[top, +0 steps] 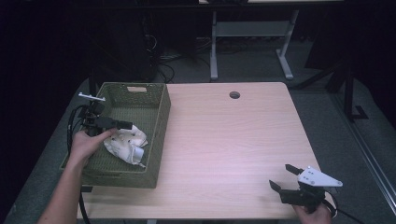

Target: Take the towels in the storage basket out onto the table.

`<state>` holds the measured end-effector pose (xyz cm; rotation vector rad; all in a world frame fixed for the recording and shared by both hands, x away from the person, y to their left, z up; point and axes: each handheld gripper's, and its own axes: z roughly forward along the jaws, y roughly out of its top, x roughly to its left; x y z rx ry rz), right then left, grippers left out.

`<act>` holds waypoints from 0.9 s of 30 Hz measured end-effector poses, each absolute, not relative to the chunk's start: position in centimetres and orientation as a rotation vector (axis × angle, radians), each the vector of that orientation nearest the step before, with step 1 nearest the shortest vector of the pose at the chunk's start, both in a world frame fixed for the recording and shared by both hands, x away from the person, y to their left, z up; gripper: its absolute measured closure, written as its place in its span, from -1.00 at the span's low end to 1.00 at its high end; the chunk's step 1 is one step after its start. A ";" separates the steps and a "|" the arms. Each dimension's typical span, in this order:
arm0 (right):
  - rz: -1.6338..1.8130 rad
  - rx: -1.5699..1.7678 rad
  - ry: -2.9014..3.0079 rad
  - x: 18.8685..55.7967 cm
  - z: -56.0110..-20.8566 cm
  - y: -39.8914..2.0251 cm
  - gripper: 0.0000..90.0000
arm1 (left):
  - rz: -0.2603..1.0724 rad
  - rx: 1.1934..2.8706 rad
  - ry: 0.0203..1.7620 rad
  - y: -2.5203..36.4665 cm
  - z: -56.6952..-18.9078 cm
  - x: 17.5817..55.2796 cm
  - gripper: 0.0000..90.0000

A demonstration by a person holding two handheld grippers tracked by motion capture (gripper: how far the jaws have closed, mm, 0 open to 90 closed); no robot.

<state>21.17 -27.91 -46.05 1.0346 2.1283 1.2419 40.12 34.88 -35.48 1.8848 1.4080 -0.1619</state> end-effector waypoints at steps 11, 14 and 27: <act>1.246 1.027 2.132 21.2 -46.1 -27.8 -0.63 | -0.091 1.973 1.515 34.8 -36.1 40.4 -0.61; 1.247 1.028 2.131 21.1 -46.1 -27.8 -0.63 | -0.052 2.007 1.547 34.6 -36.3 40.5 -0.54; 1.245 1.020 2.121 21.0 -45.8 -27.8 -0.64 | 0.071 2.204 1.665 33.0 -37.6 41.4 -0.48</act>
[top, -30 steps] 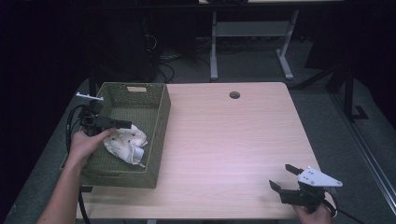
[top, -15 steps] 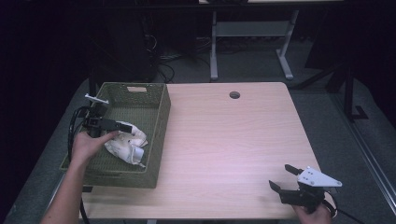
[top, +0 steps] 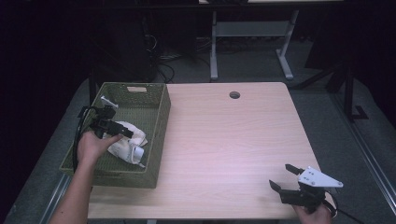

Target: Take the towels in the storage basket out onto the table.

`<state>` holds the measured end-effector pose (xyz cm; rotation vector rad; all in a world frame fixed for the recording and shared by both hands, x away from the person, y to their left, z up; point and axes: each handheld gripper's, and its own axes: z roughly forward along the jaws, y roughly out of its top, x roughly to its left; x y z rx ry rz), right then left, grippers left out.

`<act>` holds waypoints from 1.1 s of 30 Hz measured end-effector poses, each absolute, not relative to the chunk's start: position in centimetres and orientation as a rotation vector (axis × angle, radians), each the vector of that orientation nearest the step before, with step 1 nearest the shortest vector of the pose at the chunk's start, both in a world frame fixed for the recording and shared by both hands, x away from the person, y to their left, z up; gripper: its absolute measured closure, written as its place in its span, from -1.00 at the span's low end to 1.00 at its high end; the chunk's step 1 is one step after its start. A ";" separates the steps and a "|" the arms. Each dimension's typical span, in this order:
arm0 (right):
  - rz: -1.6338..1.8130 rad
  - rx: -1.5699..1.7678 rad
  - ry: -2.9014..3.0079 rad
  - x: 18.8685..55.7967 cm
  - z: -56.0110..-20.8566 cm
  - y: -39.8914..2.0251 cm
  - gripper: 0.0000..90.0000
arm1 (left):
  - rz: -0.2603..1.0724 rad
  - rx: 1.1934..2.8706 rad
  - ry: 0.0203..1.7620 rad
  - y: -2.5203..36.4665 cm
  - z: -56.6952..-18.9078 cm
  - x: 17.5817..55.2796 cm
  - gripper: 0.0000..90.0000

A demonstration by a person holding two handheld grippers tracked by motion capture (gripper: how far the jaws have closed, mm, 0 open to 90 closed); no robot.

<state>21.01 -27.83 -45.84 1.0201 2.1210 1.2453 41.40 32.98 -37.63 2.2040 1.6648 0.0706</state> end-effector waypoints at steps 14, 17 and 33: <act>1.246 1.014 2.120 21.0 -45.8 -27.8 -0.63 | 0.073 2.261 1.774 33.2 -39.4 42.4 -0.45; 1.246 1.009 2.120 21.0 -45.8 -27.8 -0.62 | 0.080 2.293 1.785 33.0 -39.7 42.6 -0.42; 1.254 0.998 2.130 20.9 -45.8 -27.7 -0.60 | 0.147 2.470 1.878 31.7 -41.5 43.5 -0.02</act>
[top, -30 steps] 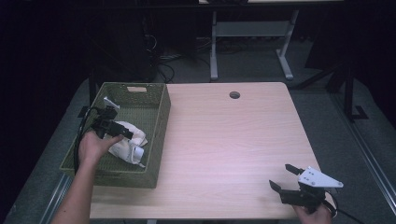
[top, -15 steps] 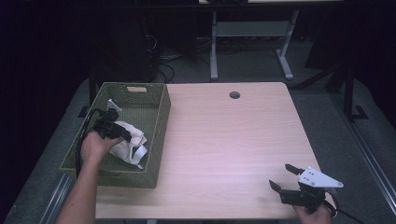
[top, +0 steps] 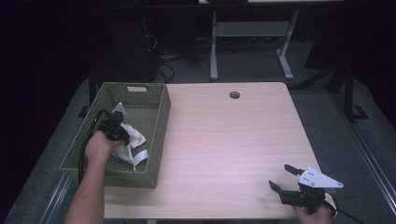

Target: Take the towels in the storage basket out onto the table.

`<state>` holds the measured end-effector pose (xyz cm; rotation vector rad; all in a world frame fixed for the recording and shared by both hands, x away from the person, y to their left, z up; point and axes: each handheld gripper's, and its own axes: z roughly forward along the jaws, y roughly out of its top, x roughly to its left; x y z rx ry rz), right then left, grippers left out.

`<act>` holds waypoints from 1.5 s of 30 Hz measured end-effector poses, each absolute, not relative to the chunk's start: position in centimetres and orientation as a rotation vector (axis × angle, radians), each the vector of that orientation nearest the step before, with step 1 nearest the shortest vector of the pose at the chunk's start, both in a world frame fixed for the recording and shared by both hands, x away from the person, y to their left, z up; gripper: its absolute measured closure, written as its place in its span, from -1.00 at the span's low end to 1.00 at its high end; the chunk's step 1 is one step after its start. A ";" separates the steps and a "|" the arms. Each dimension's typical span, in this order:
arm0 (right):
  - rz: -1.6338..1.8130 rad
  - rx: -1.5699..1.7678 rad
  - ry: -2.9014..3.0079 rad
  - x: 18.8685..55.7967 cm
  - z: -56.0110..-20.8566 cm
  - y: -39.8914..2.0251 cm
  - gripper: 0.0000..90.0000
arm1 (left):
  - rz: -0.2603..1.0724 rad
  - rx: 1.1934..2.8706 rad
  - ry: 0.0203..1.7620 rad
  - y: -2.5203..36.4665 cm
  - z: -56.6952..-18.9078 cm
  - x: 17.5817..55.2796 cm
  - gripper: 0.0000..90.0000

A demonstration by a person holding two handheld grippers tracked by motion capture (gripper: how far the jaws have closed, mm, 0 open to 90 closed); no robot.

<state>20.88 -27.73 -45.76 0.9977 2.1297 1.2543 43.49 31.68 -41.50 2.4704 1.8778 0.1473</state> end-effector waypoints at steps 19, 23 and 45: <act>1.254 0.995 2.129 20.8 -45.8 -27.8 -0.57 | 0.193 2.534 1.759 31.7 -40.2 43.1 0.85; 1.251 0.995 2.129 20.8 -45.7 -27.7 -0.57 | 0.174 2.475 1.733 32.2 -38.9 42.7 0.85; 1.244 0.988 2.139 20.7 -45.7 -27.5 -0.57 | 0.148 2.473 1.835 32.3 -40.9 43.2 -0.01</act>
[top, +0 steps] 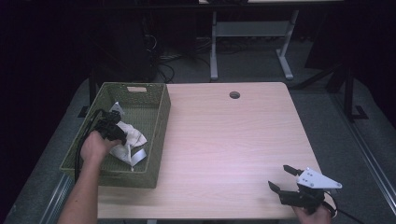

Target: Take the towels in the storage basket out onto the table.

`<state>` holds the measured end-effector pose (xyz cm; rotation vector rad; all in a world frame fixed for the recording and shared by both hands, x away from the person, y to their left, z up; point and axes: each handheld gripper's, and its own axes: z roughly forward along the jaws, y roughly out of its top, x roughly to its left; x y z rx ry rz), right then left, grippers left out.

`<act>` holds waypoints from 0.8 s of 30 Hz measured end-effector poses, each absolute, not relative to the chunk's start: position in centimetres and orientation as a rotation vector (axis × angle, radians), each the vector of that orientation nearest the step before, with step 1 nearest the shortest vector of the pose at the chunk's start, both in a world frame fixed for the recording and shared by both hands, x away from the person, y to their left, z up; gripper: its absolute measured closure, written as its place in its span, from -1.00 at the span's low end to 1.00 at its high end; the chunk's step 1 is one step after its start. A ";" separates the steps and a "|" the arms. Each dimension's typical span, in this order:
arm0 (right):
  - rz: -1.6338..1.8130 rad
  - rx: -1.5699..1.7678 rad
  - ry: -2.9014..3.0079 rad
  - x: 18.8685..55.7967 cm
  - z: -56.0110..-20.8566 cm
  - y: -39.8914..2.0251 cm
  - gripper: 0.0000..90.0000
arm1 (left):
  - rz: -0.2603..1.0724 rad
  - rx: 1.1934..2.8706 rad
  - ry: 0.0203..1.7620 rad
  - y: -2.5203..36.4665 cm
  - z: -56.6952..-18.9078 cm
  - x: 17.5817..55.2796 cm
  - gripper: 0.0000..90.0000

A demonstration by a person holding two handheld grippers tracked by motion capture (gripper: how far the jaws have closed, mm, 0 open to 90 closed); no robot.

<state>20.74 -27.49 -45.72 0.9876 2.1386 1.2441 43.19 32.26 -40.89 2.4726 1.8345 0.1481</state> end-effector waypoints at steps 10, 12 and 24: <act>1.242 0.984 2.149 20.8 -45.8 -27.3 -0.55 | 0.208 2.535 1.875 31.9 -42.3 43.7 0.23; 1.244 0.983 2.149 20.8 -45.8 -27.3 -0.55 | 0.219 2.568 1.853 31.8 -42.3 43.7 0.32; 1.253 0.983 2.134 20.6 -45.6 -27.5 -0.54 | 0.242 2.571 1.792 32.1 -41.3 43.2 0.75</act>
